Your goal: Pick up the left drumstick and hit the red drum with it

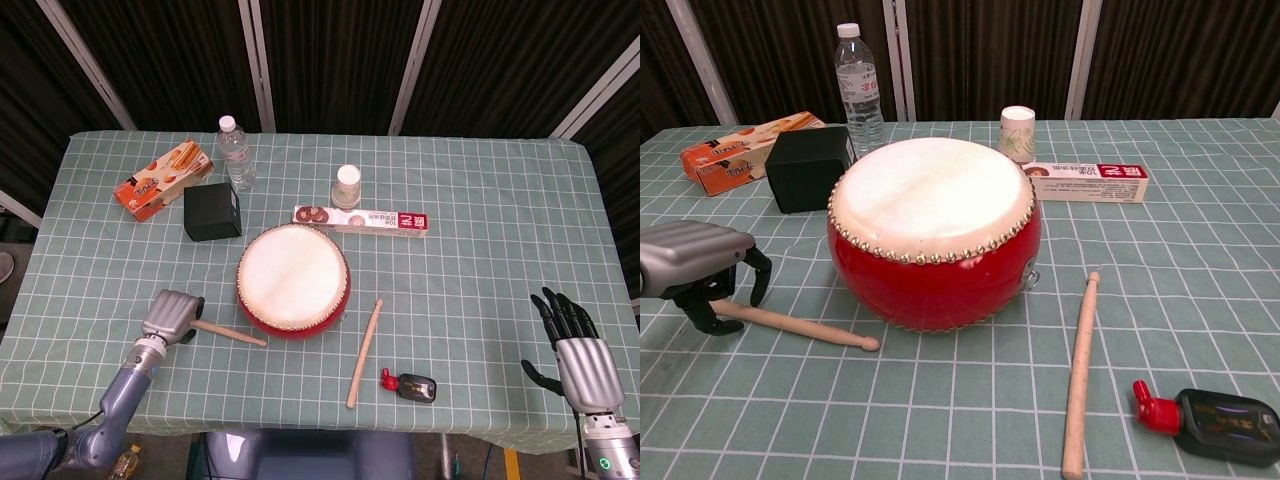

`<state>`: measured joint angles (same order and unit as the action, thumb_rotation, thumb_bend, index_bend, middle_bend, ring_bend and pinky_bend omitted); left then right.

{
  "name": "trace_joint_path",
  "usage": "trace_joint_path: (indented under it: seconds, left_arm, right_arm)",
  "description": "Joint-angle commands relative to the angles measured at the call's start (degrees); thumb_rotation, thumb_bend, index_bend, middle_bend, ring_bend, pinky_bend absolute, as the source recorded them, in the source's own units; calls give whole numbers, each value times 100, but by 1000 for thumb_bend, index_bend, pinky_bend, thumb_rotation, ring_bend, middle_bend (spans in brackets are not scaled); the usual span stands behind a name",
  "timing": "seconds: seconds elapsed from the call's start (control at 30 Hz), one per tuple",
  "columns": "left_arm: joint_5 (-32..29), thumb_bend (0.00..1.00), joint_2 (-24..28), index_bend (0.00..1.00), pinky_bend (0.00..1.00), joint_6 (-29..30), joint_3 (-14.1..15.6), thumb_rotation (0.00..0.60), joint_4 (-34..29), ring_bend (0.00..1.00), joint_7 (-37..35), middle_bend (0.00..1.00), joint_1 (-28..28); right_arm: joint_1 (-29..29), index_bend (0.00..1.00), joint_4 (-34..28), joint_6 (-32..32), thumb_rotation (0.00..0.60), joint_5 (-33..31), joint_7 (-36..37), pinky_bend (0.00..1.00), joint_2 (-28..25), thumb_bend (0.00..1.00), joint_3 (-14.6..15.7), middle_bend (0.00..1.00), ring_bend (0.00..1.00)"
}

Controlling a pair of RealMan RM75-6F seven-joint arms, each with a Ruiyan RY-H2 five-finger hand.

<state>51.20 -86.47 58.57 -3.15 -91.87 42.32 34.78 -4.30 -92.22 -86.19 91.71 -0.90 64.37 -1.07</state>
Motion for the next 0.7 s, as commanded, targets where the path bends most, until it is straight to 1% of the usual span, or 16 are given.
trace_joint_path:
  seconds: [0.03,0.27,0.37,0.43,0.5,0.57,0.7]
  left_arm:
    - [-51,264,-89,493,988,-4,-7,600,82,1000,-1,1000,45]
    - [-300,269,-202,517,988,-40,11,600,193,1000,92,1000,148]
    - [-376,335,-242,580,988,-25,38,600,217,1000,111,1000,163]
    - [-381,420,-267,636,988,2,71,600,224,1000,107,1000,157]
    - [-351,462,-273,683,988,33,103,600,215,1000,92,1000,149]
    - [-286,474,-251,706,988,74,123,600,169,1000,34,1000,130]
    - [-31,479,-109,718,988,198,101,600,-53,1000,-250,1000,59]
  right_arm:
    - [-4,0,-5,5,600,-7,10,116,-8,251,-5,0,0]
    - [2,0,0,-2,600,-3,30,116,-6,251,0,0,0]
    - [1,0,-3,3,600,-9,41,116,-13,250,-2,0,0]
    - [2,0,-5,1,600,-8,52,116,-18,250,-2,0,0]
    - [3,0,-2,1,600,-12,55,116,-21,251,-3,0,0]
    - [-2,0,-10,11,600,-22,57,116,-31,251,-9,0,0]
    - [4,0,-17,12,600,-35,60,116,-35,251,-8,0,0]
